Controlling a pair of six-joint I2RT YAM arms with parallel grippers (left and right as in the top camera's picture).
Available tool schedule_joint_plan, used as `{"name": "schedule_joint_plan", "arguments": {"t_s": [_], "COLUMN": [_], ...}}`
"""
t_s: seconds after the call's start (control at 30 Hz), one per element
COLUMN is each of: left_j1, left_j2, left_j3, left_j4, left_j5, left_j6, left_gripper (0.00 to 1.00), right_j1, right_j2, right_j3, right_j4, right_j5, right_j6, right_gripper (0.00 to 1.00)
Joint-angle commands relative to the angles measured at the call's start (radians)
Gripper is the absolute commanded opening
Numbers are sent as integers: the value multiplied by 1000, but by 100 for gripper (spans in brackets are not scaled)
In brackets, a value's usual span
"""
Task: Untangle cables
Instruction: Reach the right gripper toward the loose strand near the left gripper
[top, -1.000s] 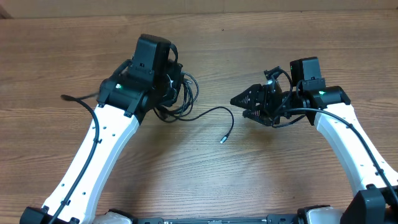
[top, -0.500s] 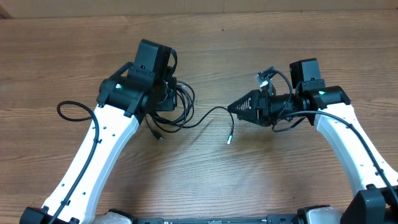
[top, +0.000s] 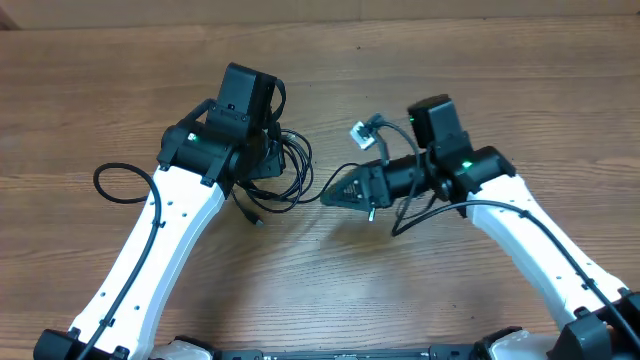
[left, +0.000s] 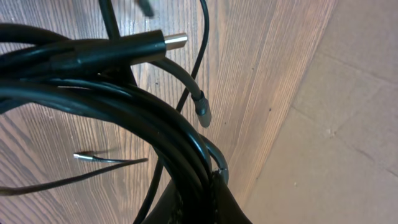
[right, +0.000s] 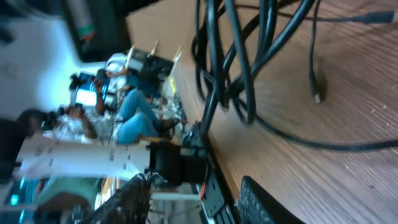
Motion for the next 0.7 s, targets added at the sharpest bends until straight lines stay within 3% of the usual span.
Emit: {"name": "schedule_joint_plan", "arguments": {"t_s": [0.0, 0.17, 0.33, 0.4, 0.53, 0.67], "left_j1": [-7, -7, -7, -7, -7, -5], "left_j2": [8, 8, 8, 8, 8, 8], "left_j3": [10, 10, 10, 10, 10, 10], "left_j4": [-6, -6, -6, -6, -10, -13], "left_j5": [12, 30, 42, 56, 62, 23], "left_j6": [-19, -19, -19, -19, -19, -18], "left_gripper": [4, 4, 4, 4, 5, 5], "right_j1": [66, 136, 226, 255, 281, 282], "right_j2": [1, 1, 1, 1, 1, 1], "right_j3": [8, 8, 8, 8, 8, 8], "right_j4": [97, 135, 188, 211, 208, 146], "right_j5": [155, 346, 489, 528, 575, 577], "right_j6": [301, 504, 543, 544, 574, 575], "right_gripper": [44, 41, 41, 36, 4, 4]}}
